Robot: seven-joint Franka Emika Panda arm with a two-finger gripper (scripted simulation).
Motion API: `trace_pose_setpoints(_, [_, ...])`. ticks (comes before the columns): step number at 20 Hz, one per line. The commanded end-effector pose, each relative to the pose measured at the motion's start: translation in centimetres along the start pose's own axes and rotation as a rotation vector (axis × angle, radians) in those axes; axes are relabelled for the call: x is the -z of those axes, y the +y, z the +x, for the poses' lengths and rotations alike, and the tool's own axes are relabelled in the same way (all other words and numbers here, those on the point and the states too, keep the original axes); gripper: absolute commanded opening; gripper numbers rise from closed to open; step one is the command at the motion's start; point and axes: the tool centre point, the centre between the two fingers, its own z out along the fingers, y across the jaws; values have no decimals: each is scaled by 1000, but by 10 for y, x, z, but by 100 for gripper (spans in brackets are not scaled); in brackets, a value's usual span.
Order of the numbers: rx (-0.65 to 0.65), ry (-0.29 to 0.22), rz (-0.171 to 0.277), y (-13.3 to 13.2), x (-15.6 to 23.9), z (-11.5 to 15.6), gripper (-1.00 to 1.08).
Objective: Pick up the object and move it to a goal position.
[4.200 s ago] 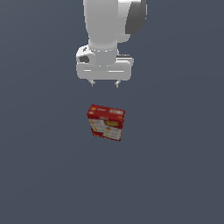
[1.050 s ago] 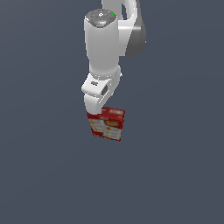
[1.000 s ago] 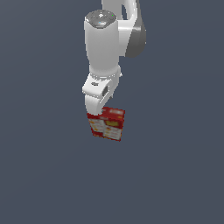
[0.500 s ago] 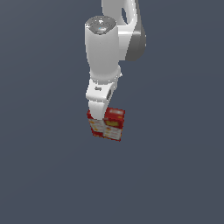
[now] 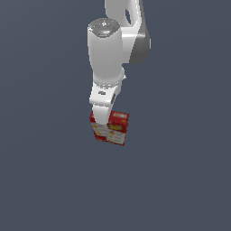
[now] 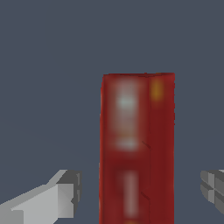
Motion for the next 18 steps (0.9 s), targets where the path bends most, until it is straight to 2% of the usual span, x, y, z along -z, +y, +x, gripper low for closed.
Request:
trace_pose_setpoints(1, [0,0,1,0,-4,0,100])
trace_pose_setpoints(10, [4,0,0,-1,-42,0,100])
trace_pose_setpoints(15, [4,0,0,0,-49,0,100])
trace_pose_setpoints(16, [4,0,0,0,-49,0,-100])
trace_pose_setpoints(18, [4,0,0,0,-49,0,-100])
